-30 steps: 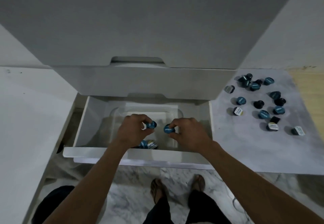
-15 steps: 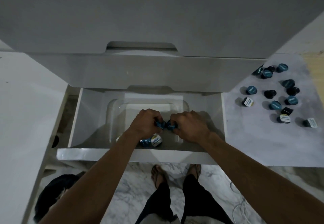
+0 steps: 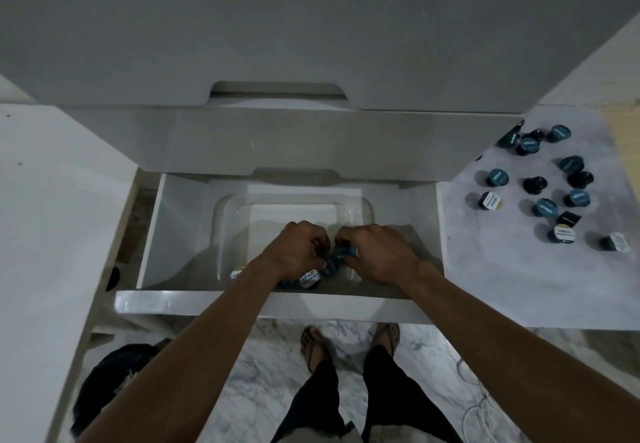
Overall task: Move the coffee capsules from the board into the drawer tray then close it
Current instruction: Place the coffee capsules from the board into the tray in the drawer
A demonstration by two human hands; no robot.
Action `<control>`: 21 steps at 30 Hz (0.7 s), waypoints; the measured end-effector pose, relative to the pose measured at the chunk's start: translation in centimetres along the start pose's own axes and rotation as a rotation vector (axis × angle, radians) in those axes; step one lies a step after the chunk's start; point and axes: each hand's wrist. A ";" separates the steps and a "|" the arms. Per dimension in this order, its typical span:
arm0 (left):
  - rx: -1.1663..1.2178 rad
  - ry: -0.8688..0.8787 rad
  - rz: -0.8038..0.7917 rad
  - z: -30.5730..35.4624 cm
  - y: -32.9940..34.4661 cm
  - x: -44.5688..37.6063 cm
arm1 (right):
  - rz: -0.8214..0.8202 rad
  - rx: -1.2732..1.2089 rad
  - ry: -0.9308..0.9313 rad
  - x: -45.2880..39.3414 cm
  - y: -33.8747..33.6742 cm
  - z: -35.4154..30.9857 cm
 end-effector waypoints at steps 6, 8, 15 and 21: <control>-0.062 0.037 -0.042 0.2 0.2 0.1 | -0.054 0.016 0.019 0.0 0.0 0.2; -0.067 0.040 -0.056 0.1 0.2 0.1 | -0.076 0.024 0.022 0.0 0.0 0.1; -0.103 0.059 -0.092 0.1 0.2 0.3 | -0.148 0.042 0.036 -0.1 0.0 0.1; -0.145 0.064 -0.111 0.1 0.0 0.5 | -0.184 0.076 0.039 -0.3 0.1 -0.1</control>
Point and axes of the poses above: each hand's wrist, its own x-axis away from the middle knuckle, its own y-axis out of the palm, z = x × y, and after that the axes turned 13 degrees about -x, right-handed
